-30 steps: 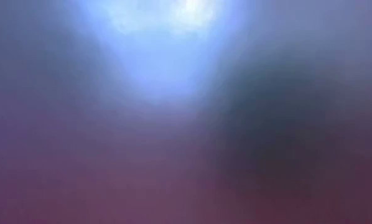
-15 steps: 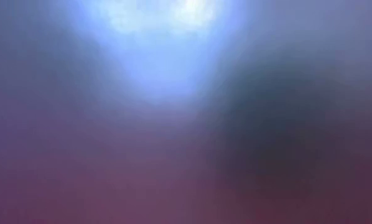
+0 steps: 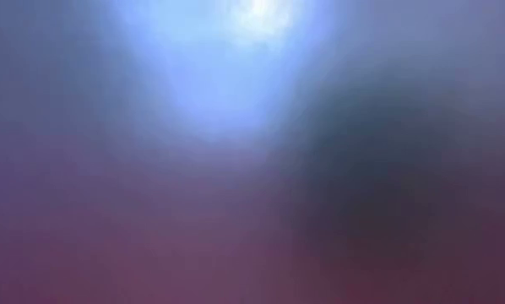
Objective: Pick & Place Dice
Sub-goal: Put the green dice into the pink bin
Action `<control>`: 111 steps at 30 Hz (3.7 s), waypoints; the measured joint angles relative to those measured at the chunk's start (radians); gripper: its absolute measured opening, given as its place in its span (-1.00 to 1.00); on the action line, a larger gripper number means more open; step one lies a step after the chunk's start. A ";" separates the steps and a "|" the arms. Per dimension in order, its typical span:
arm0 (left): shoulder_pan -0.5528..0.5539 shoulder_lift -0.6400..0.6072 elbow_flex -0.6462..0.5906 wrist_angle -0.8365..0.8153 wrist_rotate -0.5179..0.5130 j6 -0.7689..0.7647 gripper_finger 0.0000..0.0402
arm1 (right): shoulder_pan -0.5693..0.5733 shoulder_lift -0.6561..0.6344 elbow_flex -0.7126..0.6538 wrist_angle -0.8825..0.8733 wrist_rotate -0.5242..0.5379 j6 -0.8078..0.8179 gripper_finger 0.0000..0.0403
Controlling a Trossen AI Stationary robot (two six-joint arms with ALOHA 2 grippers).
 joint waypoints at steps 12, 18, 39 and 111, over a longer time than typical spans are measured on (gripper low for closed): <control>0.000 -0.001 -0.012 -0.033 -0.006 0.009 0.93 | 0.000 0.000 0.000 0.000 0.000 0.000 0.99; 0.000 -0.003 -0.048 0.011 0.012 0.023 0.92 | 0.000 0.000 0.000 0.000 0.000 0.000 0.99; -0.011 -0.001 0.003 -0.039 -0.005 -0.043 0.93 | 0.000 0.000 0.000 0.000 0.000 0.000 0.99; -0.089 0.071 0.001 -0.057 -0.101 -0.078 0.99 | 0.000 0.000 0.000 0.000 0.000 0.000 0.99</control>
